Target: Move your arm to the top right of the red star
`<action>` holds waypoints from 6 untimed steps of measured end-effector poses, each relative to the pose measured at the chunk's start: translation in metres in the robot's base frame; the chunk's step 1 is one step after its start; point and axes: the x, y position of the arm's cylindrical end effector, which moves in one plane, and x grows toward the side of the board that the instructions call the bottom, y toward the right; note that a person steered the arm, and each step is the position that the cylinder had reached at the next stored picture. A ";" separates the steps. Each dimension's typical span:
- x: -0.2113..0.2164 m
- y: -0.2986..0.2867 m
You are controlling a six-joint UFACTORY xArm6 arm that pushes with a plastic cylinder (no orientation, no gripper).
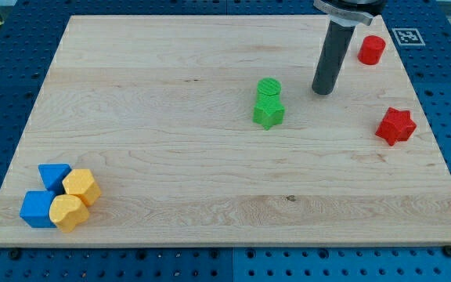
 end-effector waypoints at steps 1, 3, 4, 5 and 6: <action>-0.001 0.007; -0.009 0.074; 0.002 0.105; 0.029 0.120; 0.053 0.133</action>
